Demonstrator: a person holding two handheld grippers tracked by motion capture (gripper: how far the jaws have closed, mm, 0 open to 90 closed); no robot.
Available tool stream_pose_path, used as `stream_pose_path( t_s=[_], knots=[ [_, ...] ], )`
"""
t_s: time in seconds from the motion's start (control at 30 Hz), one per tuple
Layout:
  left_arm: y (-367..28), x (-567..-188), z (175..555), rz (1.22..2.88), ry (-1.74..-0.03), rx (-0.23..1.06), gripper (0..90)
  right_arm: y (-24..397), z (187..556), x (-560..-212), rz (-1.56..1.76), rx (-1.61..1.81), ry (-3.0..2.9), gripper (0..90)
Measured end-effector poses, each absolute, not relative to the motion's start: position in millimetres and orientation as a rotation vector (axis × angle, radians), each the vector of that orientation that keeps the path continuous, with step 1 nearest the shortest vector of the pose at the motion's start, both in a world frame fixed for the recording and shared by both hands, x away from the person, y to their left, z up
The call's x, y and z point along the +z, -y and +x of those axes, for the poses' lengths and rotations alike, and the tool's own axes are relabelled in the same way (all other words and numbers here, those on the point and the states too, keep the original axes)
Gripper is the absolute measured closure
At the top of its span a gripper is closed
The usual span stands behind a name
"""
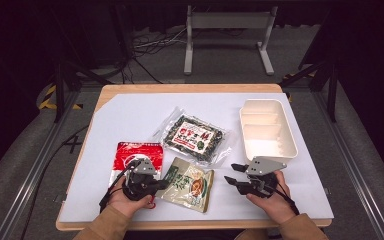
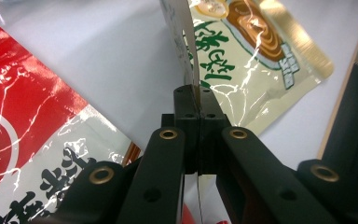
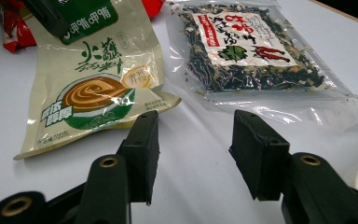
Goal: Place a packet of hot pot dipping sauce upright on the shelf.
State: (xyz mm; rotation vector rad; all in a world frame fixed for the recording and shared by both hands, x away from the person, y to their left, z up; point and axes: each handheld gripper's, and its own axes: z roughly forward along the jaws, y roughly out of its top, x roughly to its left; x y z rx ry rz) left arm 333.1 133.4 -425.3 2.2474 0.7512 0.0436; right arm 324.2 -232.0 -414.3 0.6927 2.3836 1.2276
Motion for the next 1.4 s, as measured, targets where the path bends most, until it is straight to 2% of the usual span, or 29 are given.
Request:
stream_pose_path(
  t_s=[0.5,1.07,1.4],
  knots=[
    [-138.5,-386.9,325.5,2.177,-0.643,0.033,89.7,233.2,322.6,-408.0,0.693,1.251,-2.367,51.3],
    [-132.5,-332.2,302.0,2.185,-0.478,0.179,89.7,230.2,308.7,-372.9,0.589,1.385,-2.360,53.7],
    [-129.7,-319.1,298.1,2.209,-0.492,0.245,89.7,222.6,299.7,-357.2,0.539,1.440,-2.390,57.6]
  ],
)
